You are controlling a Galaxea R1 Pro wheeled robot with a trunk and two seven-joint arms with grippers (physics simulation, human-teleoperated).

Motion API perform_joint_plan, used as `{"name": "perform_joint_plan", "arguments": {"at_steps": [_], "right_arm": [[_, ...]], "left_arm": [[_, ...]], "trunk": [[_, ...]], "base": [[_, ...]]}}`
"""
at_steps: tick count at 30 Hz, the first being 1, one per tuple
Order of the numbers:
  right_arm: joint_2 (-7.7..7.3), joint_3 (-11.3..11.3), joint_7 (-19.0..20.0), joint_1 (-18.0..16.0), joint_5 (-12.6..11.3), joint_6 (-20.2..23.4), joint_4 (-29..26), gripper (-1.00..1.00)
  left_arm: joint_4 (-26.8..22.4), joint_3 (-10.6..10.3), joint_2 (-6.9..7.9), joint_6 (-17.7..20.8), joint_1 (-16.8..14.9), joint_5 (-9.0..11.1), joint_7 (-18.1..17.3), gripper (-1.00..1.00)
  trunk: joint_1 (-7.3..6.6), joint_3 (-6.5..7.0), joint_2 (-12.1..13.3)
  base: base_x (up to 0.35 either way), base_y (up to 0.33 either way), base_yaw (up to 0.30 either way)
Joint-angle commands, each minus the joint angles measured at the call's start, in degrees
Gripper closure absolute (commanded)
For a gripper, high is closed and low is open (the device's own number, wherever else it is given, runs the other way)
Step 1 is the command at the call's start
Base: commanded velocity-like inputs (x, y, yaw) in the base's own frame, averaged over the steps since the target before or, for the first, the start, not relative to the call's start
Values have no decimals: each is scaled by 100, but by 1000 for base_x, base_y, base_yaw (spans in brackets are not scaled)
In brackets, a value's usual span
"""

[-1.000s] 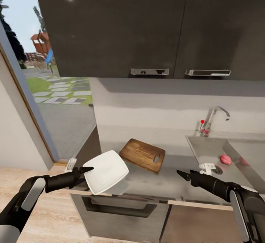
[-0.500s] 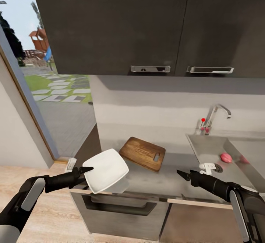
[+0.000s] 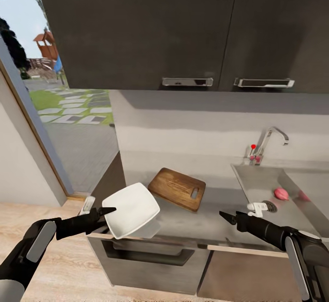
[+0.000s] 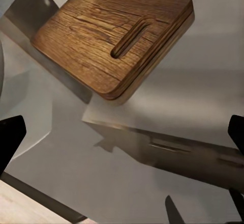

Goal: In the kitchen, take the Vidalia onion out of the sink, dice it on the chopping board with the paring knife, put the diced onion into the bowl on the countertop, then place both the paring knife and the chopping board into the sink.

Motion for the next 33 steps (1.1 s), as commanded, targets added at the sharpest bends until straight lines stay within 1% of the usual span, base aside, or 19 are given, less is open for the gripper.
{"name": "perform_joint_plan", "arguments": {"at_steps": [1,5,11,14,27,28,33], "right_arm": [[0,-6,6,-6,-28,46,-3,-100],[0,-5,6,-6,-28,46,-3,-100],[0,-6,6,-6,-28,49,-3,-100],[0,-6,6,-6,-28,52,-3,-100],[0,-6,6,-6,-28,53,-3,-100],[0,-6,6,-6,-28,53,-3,-100],[0,-6,4,-6,-28,54,-3,-100]], "left_arm": [[0,10,-1,27,-6,-28,-35,-100],[2,16,-1,27,-6,-28,-35,-100],[6,21,-1,25,-6,-28,-37,-100],[2,22,-1,26,-6,-28,-36,-100],[5,26,-1,27,-6,-26,-35,-100],[1,28,-1,27,-6,-24,-38,100],[0,34,-1,-25,-6,-25,-36,100]], "trunk": [[3,-21,-13],[3,-54,-13],[3,-83,-13],[3,-87,-13],[3,-89,-13],[3,-89,-13],[3,-89,-13]], "base": [[0,0,0],[41,-6,0],[211,-45,0],[95,-13,0],[15,-2,0],[1,0,0],[0,0,0]]}}
